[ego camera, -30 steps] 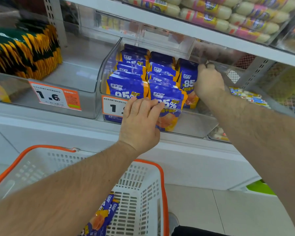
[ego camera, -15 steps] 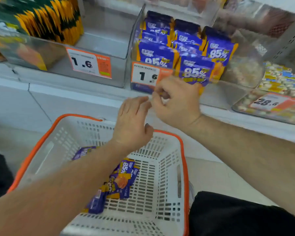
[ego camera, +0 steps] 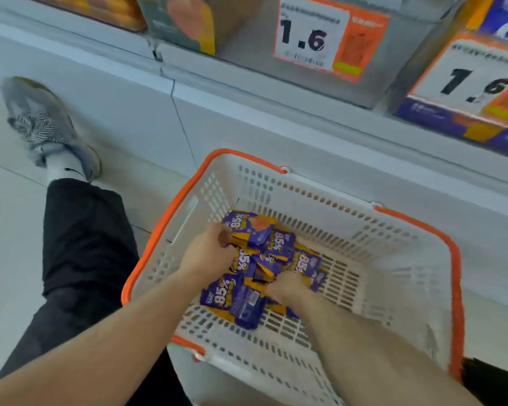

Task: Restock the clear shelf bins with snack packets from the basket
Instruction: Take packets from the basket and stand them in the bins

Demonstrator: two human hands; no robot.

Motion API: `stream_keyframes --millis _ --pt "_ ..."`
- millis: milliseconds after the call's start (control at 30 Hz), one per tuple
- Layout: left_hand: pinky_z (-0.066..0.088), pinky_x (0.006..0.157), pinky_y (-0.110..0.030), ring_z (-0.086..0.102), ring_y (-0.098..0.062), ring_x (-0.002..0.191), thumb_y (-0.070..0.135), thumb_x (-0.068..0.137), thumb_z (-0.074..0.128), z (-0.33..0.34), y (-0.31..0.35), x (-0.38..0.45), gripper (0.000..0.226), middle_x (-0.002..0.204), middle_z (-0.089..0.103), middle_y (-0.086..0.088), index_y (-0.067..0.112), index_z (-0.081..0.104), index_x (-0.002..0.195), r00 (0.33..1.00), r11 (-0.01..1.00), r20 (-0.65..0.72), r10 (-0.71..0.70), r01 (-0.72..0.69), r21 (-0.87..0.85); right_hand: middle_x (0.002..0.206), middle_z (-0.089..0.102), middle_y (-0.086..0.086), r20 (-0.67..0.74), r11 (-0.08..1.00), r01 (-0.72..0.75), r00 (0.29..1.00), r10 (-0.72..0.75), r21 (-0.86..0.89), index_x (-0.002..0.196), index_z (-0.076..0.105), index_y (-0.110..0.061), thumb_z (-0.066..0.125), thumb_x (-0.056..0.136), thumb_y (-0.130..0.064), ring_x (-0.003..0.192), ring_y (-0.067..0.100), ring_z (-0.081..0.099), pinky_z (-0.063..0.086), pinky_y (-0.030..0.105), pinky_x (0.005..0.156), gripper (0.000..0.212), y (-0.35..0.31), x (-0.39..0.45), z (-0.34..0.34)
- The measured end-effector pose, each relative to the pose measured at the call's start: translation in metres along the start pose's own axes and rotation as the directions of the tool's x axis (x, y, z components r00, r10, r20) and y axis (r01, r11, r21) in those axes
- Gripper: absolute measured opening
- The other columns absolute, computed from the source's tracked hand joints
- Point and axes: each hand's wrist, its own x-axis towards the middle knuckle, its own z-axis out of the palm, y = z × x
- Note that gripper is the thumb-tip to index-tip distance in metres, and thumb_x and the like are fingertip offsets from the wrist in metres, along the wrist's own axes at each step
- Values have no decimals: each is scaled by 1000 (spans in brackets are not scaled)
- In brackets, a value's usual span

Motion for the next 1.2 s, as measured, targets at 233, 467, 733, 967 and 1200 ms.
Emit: stream_keyframes --millis 233,467,733,967,1200 --pt "47 82 -27 58 -14 100 22 89 61 7 -24 9 23 109 63 7 27 57 111 990 996 113 -82 79 30 82 64 1 -143 968 2 989 34 250 98 63 -24 66 82 -25 62 19 56 40 23 50 16 1 7 70" --pt "54 77 -32 58 -17 85 31 97 51 27 11 -6 21 96 56 3 19 53 115 931 964 287 -227 257 -73 67 40 4 -250 971 147 963 -97 190 70 37 -17 50 79 -2 59 21 34 25 31 53 22 11 -24 -2" --pt "57 60 -41 67 -34 77 21 99 53 72 92 -52 30 98 66 -21 -5 64 109 722 421 681 -123 660 -623 88 54 11 -225 706 495 715 -662 -506 80 54 -12 57 81 -8 81 31 53 42 39 66 5 26 -134 -84" --pt "57 63 -37 66 -24 66 -2 87 56 75 138 -73 15 73 71 -6 8 67 85 942 865 312 124 51 -499 102 52 -5 -445 785 346 674 -589 -515 98 62 -22 73 72 -44 97 19 58 49 34 80 36 60 -197 -172" --pt "46 50 -18 64 -6 70 2 93 52 68 217 -106 24 94 65 4 25 58 91 812 787 142 567 -483 -384 126 59 1 -604 781 123 564 -563 -613 126 53 -24 65 88 -30 114 26 56 42 32 78 41 63 -259 -227"
